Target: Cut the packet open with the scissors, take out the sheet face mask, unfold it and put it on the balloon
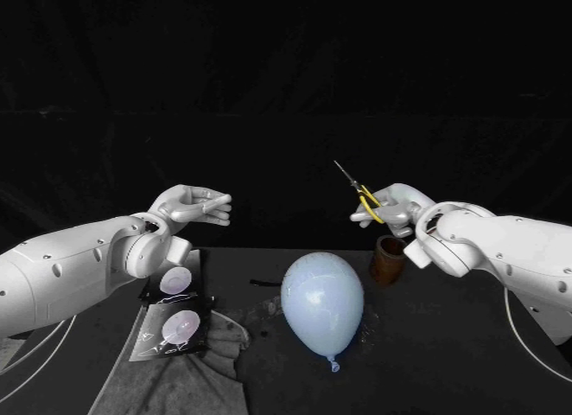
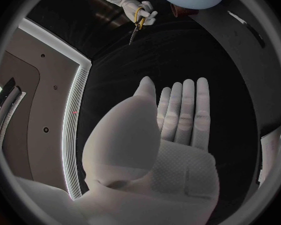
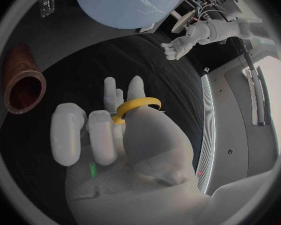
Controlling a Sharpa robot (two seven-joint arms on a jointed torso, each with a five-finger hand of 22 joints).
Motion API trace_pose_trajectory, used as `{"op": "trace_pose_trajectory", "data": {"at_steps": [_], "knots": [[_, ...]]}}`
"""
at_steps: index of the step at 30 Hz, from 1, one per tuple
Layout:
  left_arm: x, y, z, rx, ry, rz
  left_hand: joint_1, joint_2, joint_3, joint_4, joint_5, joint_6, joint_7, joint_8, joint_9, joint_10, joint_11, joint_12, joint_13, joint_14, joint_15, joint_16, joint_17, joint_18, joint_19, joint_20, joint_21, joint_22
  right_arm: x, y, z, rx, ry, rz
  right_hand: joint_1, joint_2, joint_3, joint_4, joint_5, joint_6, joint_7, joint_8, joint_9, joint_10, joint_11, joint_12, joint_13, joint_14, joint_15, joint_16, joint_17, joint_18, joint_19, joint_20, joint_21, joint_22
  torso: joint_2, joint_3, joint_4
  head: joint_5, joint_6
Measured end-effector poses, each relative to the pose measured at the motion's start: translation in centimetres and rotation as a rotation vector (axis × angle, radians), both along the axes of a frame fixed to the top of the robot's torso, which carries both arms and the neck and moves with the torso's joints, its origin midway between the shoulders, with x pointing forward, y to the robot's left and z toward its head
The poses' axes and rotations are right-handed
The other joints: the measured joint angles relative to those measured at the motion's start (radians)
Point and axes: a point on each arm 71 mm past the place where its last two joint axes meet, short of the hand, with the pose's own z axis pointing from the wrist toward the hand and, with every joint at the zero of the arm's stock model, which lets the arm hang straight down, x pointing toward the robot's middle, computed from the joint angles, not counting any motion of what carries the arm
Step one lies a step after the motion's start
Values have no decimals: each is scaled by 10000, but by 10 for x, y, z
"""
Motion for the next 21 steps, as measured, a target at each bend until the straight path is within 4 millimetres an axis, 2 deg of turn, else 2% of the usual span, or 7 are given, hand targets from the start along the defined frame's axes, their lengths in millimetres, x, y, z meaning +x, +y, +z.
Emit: {"op": "trace_pose_trajectory", "data": {"at_steps": [6, 10, 14, 16, 18, 19, 21], "knots": [[16, 2, 10, 51, -7, 163, -474, 160, -246, 5, 0, -64, 60, -195, -80, 31, 40, -307, -1, 136, 68, -317, -1, -7, -402, 180, -314, -196, 22, 26, 3, -1411, -614, 311, 59, 33, 41, -42, 0, 54, -15, -38, -1, 0, 0, -20, -34, -28, -27, 0, 37, -36, 72, -4, 62, 0, 25, 1, 35, -22, 68], [24, 3, 16, 146, -49, 259, -591, 197, -341, 19, 0, -249, 162, -337, -143, -179, 202, -511, -6, 187, 117, -509, -5, -10, -452, 230, -380, -276, 33, 40, 6, -2477, -1235, 547, 64, 38, 42, -42, 0, 99, -28, -39, -2, 0, 0, -47, -48, -39, -39, 0, 18, -40, 81, -6, 105, 0, 42, 1, 46, -31, 74], [34, 5, 27, 345, -241, 386, -739, 135, -352, 6, 0, -373, 151, -384, -168, -476, 326, -632, -6, -465, 339, -1193, -186, -13, -654, 359, -585, -405, 40, 53, 9, -3637, -1937, 838, 64, 38, 42, -42, 0, 100, -29, -39, -2, 0, 0, -47, -59, -39, -39, 0, 18, -41, 141, -5, 149, -2, 85, -1, 53, -38, 69], [38, 5, 33, 459, -360, 429, -840, 128, -352, 6, 0, -384, 163, -385, -168, -549, 400, -632, -6, -798, 445, -1560, -305, -13, -1217, 512, -940, -594, 43, 60, 10, -4161, -2253, 997, 64, 38, 42, -42, 0, 100, -29, -39, 5, 0, 0, -47, -65, -39, -39, -1, 20, -42, 141, -5, 149, -3, 111, -3, 58, -39, 67], [42, 4, 39, 601, -496, 459, -964, 4, -368, 22, 0, -384, 163, -384, -168, -662, 439, -660, -6, -1052, 528, -1848, -422, -184, -1970, 631, -1399, -764, 44, 67, 11, -4739, -2605, 1206, 64, 38, 42, -42, 0, 100, -29, -65, 5, 0, 0, -94, -80, -39, -39, -2, 20, -41, 141, -5, 149, -5, 142, -7, 59, -39, 67], [44, 4, 41, 661, -551, 463, -1014, -46, -379, 33, 0, -385, 164, -385, -168, -684, 430, -681, -6, -1091, 569, -1941, -454, -252, -2141, 661, -1509, -793, 45, 71, 12, -4981, -2758, 1308, 64, 38, 41, -41, 0, 101, -30, -97, 5, 0, 0, -96, -92, -39, -39, -3, 20, -42, 141, -5, 149, -6, 156, -7, 58, -35, 67], [46, 2, 45, 785, -664, 466, -1102, -134, -379, 33, 0, -386, 165, -384, -168, -721, 467, -681, -6, -1194, 602, -2097, -519, -252, -2327, 675, -1621, -800, 45, 78, 12, -5510, -3096, 1537, 64, 38, -7, 20, 0, 152, -41, -97, 5, 0, 0, -142, -123, -39, -38, -9, 19, -42, 159, -23, 195, -8, 188, -12, 57, -29, 70]]}}
